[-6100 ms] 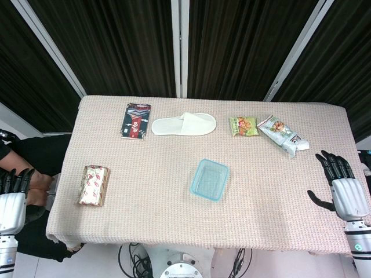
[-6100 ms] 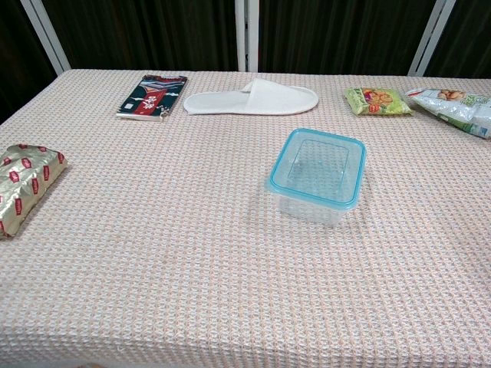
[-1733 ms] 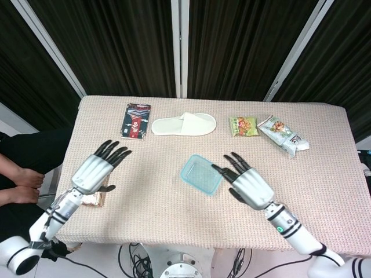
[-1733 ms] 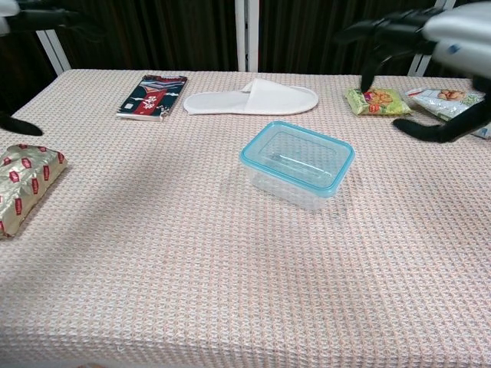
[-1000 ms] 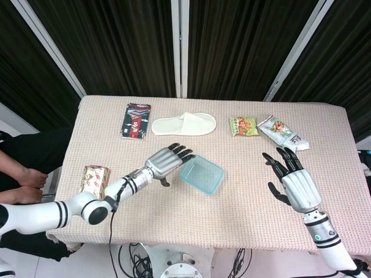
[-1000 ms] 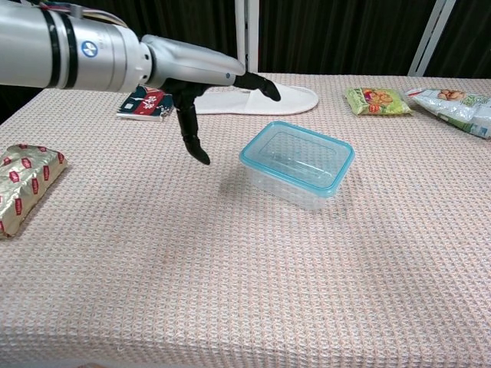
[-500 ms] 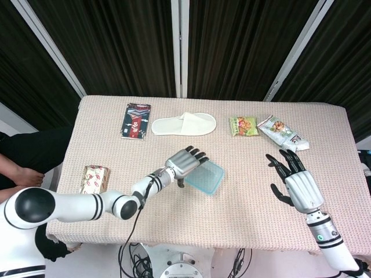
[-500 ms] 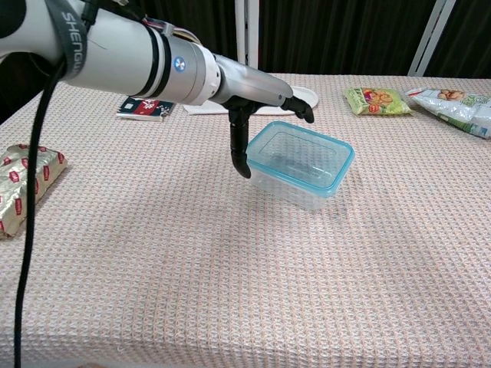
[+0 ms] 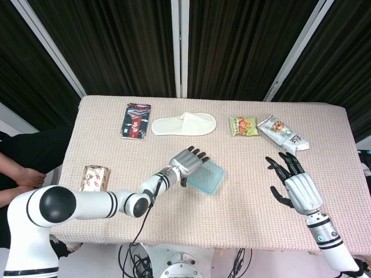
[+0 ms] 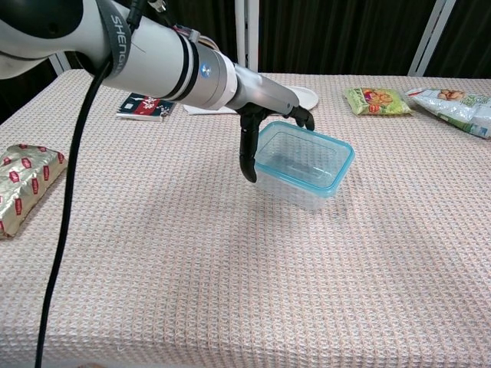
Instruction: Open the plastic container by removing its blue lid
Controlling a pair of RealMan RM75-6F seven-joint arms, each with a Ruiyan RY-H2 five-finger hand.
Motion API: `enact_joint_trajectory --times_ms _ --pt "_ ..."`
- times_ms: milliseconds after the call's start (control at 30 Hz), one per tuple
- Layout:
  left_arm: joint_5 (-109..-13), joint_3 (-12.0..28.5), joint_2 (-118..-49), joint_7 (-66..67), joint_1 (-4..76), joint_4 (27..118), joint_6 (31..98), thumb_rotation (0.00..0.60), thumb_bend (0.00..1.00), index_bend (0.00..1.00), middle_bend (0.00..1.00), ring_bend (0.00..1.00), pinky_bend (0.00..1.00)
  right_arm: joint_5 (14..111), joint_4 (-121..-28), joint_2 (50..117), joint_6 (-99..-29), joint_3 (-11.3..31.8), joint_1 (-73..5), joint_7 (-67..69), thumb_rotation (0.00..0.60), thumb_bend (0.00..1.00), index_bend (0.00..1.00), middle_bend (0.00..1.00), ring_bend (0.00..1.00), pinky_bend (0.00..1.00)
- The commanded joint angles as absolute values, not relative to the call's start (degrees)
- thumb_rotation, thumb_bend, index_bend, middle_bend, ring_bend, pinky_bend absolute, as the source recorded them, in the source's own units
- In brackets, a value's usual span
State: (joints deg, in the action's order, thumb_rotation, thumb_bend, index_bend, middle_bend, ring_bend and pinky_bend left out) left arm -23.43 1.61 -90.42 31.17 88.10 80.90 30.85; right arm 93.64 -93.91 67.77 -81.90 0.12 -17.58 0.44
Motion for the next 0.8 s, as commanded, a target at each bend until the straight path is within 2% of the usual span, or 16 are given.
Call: enact_joint_trajectory --times_ms 33,133,200,267,367,467,567,667,800 --pt "-22.34 1.25 -90.85 30.16 88.89 80.01 30.12 0.600 0.00 0.00 0.00 0.00 0.07 93.84 -93.73 68.03 -81.60 0.14 -17.56 0.61 0.600 0.32 0.00 0.29 0.00 0.00" --pt "-21.68 0.63 -91.43 29.35 89.23 78.91 30.60 0.600 0.00 0.02 0.02 0.00 0.09 94.22 -93.01 68.96 -80.43 -0.32 -17.77 1.03 0.600 0.32 0.00 0.30 0.00 0.00" --pt "-21.77 0.70 -91.93 28.41 88.73 78.60 31.65 0.600 0.00 0.09 0.10 0.04 0.13 94.48 -92.26 69.94 -79.33 -0.64 -18.13 1.62 0.600 0.32 0.00 0.30 0.00 0.00" --pt "-22.22 0.99 -92.02 27.18 87.85 78.95 32.86 0.600 0.00 0.21 0.22 0.14 0.20 95.06 -91.10 71.61 -78.38 -0.79 -18.69 2.53 0.600 0.32 0.00 0.29 0.00 0.00" --pt "-23.48 0.55 -91.40 26.79 86.62 80.45 35.63 0.600 0.00 0.25 0.29 0.19 0.25 95.97 -89.55 74.94 -77.17 -0.74 -19.72 3.77 0.600 0.31 0.00 0.23 0.00 0.00" --pt "-23.28 -0.49 -90.44 27.57 85.62 82.85 38.83 0.600 0.00 0.26 0.31 0.20 0.27 97.56 -87.21 79.54 -76.53 -0.51 -20.94 3.48 0.600 0.25 0.00 0.13 0.00 0.00" --pt "-21.28 -0.92 -89.54 28.04 85.16 85.19 40.23 0.600 0.00 0.26 0.31 0.20 0.29 98.83 -84.09 85.17 -76.65 0.00 -21.79 1.40 0.600 0.14 0.00 0.03 0.00 0.00" --pt "-19.56 -0.76 -89.47 28.27 84.95 86.08 41.00 0.600 0.00 0.26 0.32 0.22 0.30 99.02 -80.03 91.11 -76.86 1.04 -22.42 -1.92 0.600 0.06 0.00 0.00 0.00 0.00" --pt "-17.88 -0.04 -89.66 28.16 84.69 86.25 41.38 0.600 0.00 0.26 0.32 0.22 0.30 99.36 -75.20 97.37 -77.60 1.92 -23.26 -3.13 0.600 0.03 0.00 0.00 0.00 0.00"
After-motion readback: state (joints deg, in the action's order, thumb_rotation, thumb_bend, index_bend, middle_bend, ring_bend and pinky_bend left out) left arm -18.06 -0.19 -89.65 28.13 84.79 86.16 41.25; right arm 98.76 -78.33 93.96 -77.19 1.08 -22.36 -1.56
